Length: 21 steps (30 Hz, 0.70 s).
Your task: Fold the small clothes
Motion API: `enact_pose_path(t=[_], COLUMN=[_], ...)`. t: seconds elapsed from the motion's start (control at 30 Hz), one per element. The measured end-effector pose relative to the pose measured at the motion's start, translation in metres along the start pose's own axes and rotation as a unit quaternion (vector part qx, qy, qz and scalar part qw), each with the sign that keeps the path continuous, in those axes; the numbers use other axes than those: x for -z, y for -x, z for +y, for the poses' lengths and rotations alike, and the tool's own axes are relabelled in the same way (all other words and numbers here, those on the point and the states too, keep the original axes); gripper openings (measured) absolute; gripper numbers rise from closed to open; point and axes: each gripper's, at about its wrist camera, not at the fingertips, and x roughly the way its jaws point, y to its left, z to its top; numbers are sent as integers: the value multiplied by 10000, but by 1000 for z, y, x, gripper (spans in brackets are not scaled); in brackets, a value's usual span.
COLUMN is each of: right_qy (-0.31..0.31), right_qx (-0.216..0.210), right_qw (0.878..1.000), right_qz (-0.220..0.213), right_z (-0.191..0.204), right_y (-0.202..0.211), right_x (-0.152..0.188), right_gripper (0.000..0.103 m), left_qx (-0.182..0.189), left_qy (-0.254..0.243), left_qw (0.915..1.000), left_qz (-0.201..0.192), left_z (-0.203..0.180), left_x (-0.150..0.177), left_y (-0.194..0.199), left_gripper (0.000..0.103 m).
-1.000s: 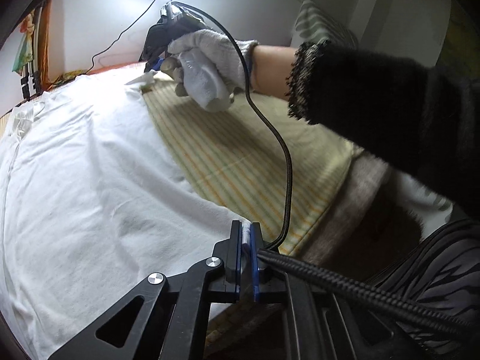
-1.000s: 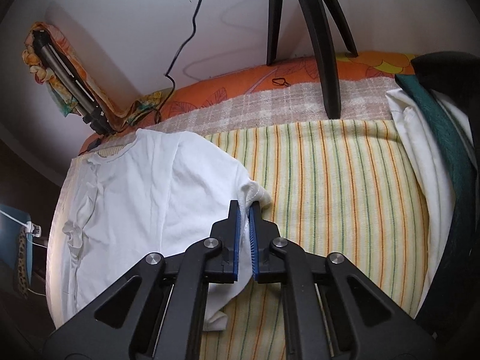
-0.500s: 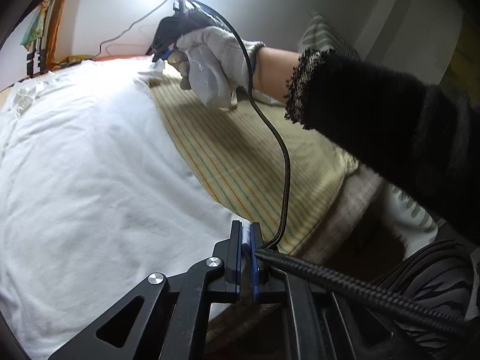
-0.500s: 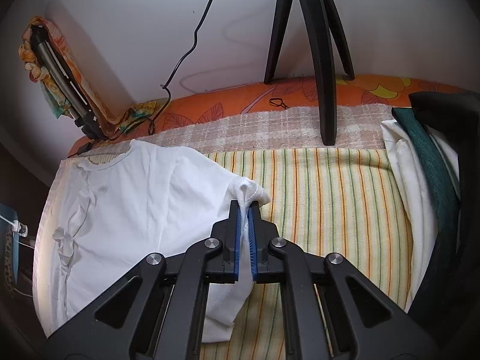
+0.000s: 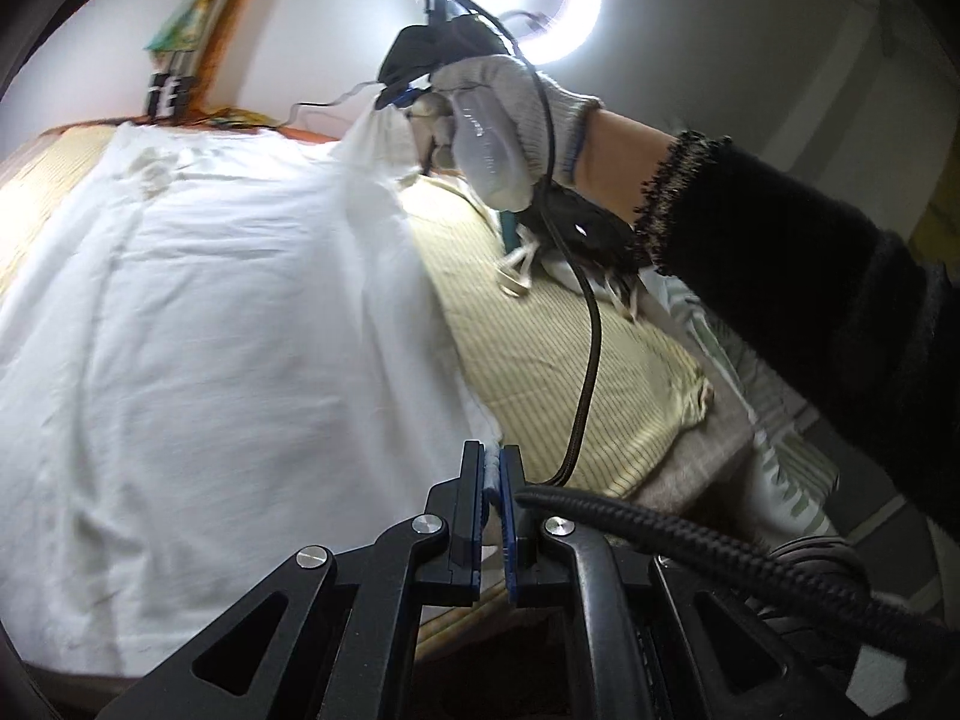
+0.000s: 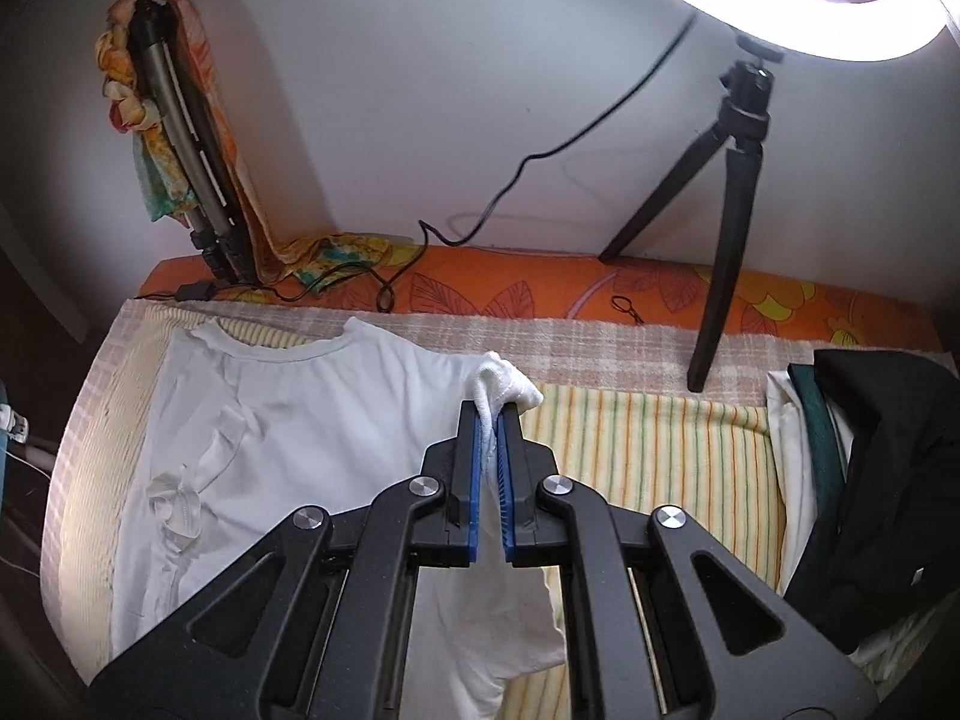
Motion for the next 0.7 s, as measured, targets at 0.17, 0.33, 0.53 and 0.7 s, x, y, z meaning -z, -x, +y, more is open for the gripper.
enact_pose_path(t=[0.17, 0.33, 0.53, 0.7], right_qy=[401, 706, 1007, 899], right_qx=[150, 164, 133, -602], right_qw=[9990, 9970, 9933, 9904], right_qz=[93, 288, 544, 860], right_z=[54, 106, 159, 173], right_y=[-3, -24, -62, -75], right_x=[-10, -10, 2, 10], right_gripper=[6, 6, 6, 14], left_qx=[-123, -276, -469, -583], left_qy=[438, 900, 1187, 1176], left_qw=[9988, 9952, 9918, 9913], left_qz=[-177, -259, -116, -40], left_z=[27, 62, 86, 91], left_x=[5, 14, 24, 28], left_y=[26, 47, 48, 53], left_gripper=[2, 2, 2, 21])
